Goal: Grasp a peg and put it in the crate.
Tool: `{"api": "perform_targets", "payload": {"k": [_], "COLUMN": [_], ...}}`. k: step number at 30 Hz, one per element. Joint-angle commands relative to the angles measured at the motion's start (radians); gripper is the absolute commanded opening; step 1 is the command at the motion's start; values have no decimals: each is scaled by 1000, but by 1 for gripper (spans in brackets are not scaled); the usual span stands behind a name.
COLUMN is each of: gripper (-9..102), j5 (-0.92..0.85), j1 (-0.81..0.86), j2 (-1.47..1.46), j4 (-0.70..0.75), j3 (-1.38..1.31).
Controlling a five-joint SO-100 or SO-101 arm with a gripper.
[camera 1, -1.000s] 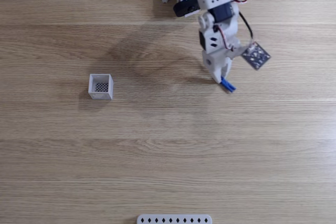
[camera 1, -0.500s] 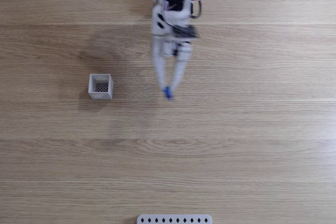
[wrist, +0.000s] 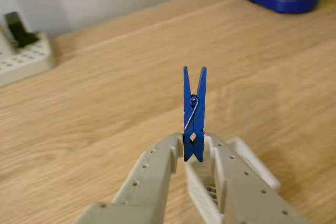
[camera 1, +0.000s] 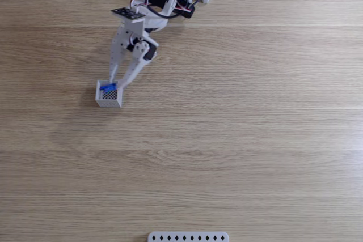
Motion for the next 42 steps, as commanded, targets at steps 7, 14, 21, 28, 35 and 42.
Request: {"api": "perform_targets", "payload": {"k": [7,14,21,28,35,42], "gripper": [-1,-1,-1,11,16,1], "j5": [-2,-2,-3,11,12,21], "j1": [58,60,60,71,69,9], "j2": [-129,-170,-156,-137,-115,2], "j4": [-60,-60,-34,6,8,80], "j3": [-135,-184,-184,-183,-183,-170]}}
